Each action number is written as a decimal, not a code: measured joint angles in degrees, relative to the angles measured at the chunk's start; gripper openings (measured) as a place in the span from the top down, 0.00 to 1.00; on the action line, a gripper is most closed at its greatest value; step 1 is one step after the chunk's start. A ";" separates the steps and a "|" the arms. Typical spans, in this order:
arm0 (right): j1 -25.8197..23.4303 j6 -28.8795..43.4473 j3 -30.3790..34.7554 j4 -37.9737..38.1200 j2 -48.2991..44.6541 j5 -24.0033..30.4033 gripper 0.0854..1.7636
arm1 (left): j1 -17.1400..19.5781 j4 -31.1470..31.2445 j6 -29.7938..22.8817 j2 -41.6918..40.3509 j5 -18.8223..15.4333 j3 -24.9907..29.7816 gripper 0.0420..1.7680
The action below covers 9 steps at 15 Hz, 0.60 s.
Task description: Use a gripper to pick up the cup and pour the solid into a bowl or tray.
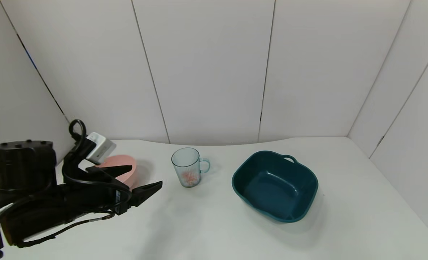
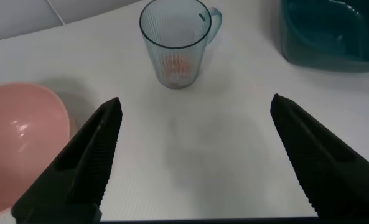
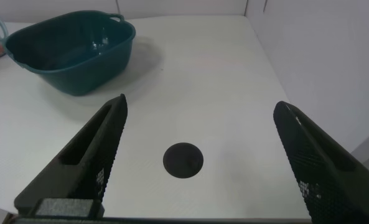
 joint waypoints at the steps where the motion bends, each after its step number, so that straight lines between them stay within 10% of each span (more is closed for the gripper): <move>1: 0.00 0.00 -0.05 0.00 0.00 0.00 0.03 | -0.62 -1.50 0.05 2.43 -0.13 0.02 0.03; 9: 0.00 -0.02 -0.07 0.00 0.00 0.02 0.03 | -3.55 -21.57 0.06 21.72 1.55 0.99 0.03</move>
